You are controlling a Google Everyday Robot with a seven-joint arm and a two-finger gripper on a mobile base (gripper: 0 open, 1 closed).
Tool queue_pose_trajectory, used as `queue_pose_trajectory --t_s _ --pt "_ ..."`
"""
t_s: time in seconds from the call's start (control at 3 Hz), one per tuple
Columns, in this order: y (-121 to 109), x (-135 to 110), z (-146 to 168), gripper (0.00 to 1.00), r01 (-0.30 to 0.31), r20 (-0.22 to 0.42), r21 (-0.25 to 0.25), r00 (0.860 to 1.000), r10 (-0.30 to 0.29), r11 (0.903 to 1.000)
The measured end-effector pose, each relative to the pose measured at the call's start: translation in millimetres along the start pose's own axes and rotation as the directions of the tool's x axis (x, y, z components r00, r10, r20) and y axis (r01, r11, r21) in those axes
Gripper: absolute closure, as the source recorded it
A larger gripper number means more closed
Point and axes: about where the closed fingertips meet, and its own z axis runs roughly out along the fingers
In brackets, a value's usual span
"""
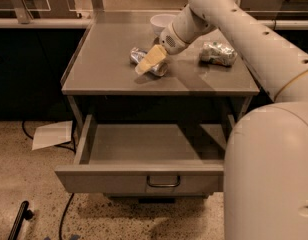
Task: Place redbull can into top drawer
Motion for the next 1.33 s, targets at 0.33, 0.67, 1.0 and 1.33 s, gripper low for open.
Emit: queue_pose_trajectory --t_s 0.33,0.67,1.0,1.33 --pt "-4.4 -1.7 21.4 0.00 -0.014 -0.001 -0.042 1.000 0.014 0.9990" --pt "-5.3 -2.1 22.3 0.19 -0.015 0.000 -0.042 1.000 0.015 0.9990" --pt "-5.3 -2.1 22.3 0.42 -0.015 0.000 -0.043 1.000 0.015 0.9990" --pt "-5.3 -2.1 22.4 0.65 -0.015 0.000 -0.043 1.000 0.015 0.9990"
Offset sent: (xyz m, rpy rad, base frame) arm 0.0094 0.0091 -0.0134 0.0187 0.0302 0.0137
